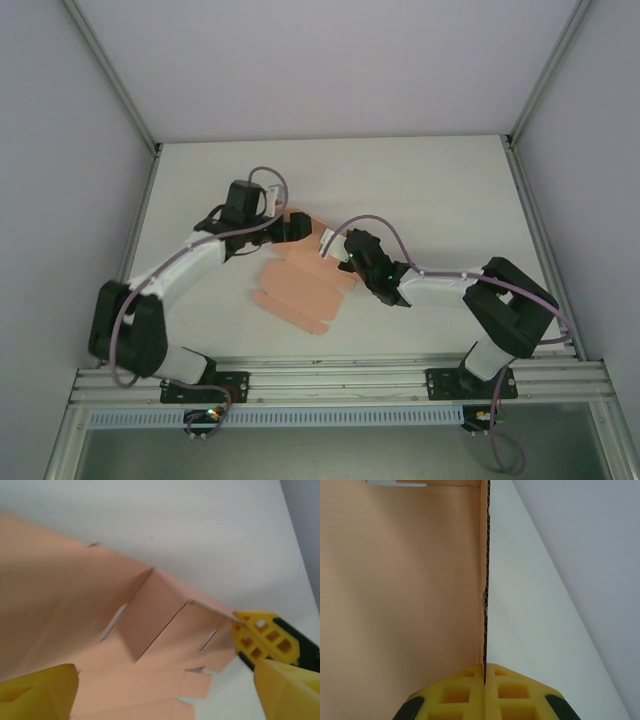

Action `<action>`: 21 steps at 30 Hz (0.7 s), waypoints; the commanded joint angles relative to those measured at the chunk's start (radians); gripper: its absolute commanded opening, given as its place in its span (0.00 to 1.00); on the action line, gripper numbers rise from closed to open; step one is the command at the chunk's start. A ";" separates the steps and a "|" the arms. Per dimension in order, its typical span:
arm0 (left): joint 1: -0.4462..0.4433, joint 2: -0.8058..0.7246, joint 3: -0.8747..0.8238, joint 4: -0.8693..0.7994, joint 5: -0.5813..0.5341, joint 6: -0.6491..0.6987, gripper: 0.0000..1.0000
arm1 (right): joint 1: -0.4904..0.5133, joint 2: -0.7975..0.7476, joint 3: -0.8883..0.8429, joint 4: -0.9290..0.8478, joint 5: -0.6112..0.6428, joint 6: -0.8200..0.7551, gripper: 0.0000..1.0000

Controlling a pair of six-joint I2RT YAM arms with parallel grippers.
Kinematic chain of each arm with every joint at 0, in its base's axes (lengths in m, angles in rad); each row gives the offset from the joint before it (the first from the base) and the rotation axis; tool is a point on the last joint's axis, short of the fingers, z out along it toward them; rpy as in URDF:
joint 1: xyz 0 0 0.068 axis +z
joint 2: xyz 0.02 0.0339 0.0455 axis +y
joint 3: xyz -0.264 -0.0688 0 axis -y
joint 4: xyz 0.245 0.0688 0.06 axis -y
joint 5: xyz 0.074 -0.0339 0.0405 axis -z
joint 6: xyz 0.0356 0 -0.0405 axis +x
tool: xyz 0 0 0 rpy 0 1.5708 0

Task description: Assemble paper box

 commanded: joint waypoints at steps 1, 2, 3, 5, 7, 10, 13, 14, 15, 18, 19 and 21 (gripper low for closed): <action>0.047 -0.129 -0.080 -0.124 -0.167 0.025 0.97 | -0.008 -0.045 -0.015 0.003 0.032 -0.004 0.00; 0.069 -0.162 -0.107 -0.146 -0.214 0.015 1.00 | -0.008 -0.049 -0.018 0.002 0.031 -0.002 0.00; 0.084 -0.183 -0.130 -0.166 -0.259 0.006 1.00 | -0.008 -0.052 -0.017 0.000 0.032 0.000 0.00; 0.128 -0.201 -0.164 -0.204 -0.315 -0.005 1.00 | -0.008 -0.058 -0.021 -0.002 0.029 0.005 0.00; 0.165 -0.195 -0.191 -0.207 -0.325 -0.005 1.00 | -0.009 -0.066 -0.024 -0.003 0.023 0.006 0.00; 0.197 -0.152 -0.210 -0.164 -0.296 -0.005 1.00 | -0.007 -0.079 -0.028 -0.010 0.006 0.014 0.00; 0.198 -0.098 -0.216 -0.081 -0.228 0.015 1.00 | -0.008 -0.091 -0.030 -0.011 -0.005 0.026 0.00; 0.196 -0.079 -0.217 -0.050 -0.197 0.025 1.00 | -0.008 -0.094 -0.031 -0.014 -0.011 0.031 0.00; 0.196 -0.061 -0.216 -0.021 -0.172 0.030 1.00 | -0.008 -0.098 -0.030 -0.016 -0.016 0.033 0.00; 0.189 -0.010 -0.221 0.070 -0.112 0.037 1.00 | -0.008 -0.106 -0.034 -0.023 -0.049 0.044 0.00; 0.188 0.005 -0.223 0.104 -0.074 0.037 1.00 | -0.008 -0.106 -0.035 -0.023 -0.059 0.047 0.00; 0.179 0.028 -0.229 0.164 0.002 0.039 1.00 | -0.008 -0.099 -0.034 -0.022 -0.069 0.047 0.00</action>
